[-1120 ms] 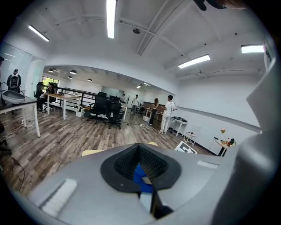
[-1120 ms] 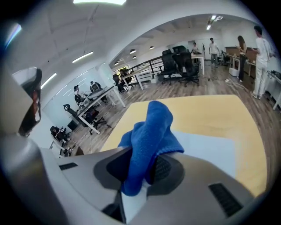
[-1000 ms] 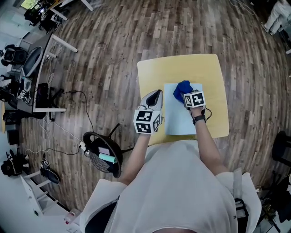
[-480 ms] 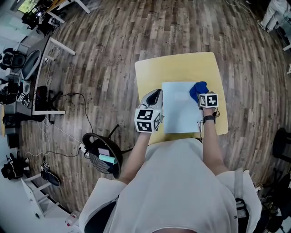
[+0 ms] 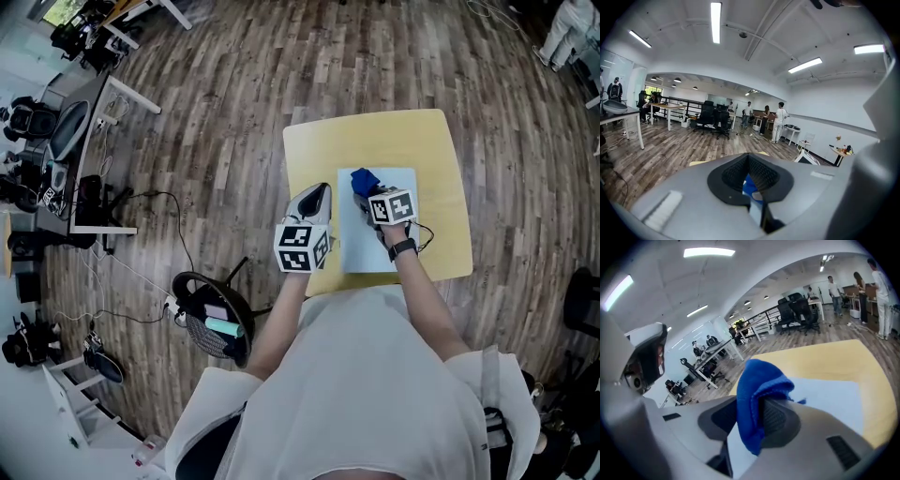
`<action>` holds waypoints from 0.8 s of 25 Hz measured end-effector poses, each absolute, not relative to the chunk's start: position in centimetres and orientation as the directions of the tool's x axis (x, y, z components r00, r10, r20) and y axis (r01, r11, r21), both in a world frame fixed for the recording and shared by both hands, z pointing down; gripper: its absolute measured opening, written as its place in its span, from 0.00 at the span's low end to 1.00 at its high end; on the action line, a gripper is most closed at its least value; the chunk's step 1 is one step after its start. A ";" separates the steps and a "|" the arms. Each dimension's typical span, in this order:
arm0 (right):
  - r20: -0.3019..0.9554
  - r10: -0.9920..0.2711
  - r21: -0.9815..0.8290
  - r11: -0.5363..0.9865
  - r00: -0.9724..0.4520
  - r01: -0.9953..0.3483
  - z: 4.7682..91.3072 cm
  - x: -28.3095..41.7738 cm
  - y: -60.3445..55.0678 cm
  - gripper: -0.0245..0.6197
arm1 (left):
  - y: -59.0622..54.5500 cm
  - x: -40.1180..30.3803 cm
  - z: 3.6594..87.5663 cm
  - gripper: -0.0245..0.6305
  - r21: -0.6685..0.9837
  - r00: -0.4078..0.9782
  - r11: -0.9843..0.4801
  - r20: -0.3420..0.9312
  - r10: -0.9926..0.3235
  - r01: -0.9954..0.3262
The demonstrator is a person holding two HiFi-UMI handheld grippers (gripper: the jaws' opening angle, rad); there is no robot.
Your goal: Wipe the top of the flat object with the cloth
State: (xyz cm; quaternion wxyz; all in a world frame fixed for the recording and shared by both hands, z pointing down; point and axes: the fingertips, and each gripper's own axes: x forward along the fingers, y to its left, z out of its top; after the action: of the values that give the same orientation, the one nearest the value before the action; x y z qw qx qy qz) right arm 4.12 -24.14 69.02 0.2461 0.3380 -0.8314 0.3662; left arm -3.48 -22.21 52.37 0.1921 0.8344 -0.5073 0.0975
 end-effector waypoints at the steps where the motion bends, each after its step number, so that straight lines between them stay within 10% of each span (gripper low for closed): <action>1: 0.640 -0.369 -0.460 0.517 -0.673 -0.722 68.9 2.6 -23.7 0.23 | -22.1 -3.6 52.4 0.05 0.217 0.463 -0.410 0.357 -0.811 -0.886; 11: 0.595 -0.242 -0.492 0.644 -0.767 -0.585 69.7 -6.4 -18.9 0.16 | -21.0 -5.7 52.5 0.05 0.212 0.421 -0.367 0.354 -0.835 -0.906; 20: 0.669 -0.375 -0.443 0.493 -0.642 -0.749 71.2 3.5 -21.1 0.13 | -21.2 -4.5 53.5 0.05 0.220 0.451 -0.395 0.366 -0.814 -0.892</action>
State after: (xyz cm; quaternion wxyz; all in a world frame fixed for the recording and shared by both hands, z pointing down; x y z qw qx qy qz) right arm 3.54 -21.15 71.24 0.2517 0.3398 -0.8266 0.3714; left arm -4.54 -21.22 53.50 0.1949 0.8292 -0.5143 0.1000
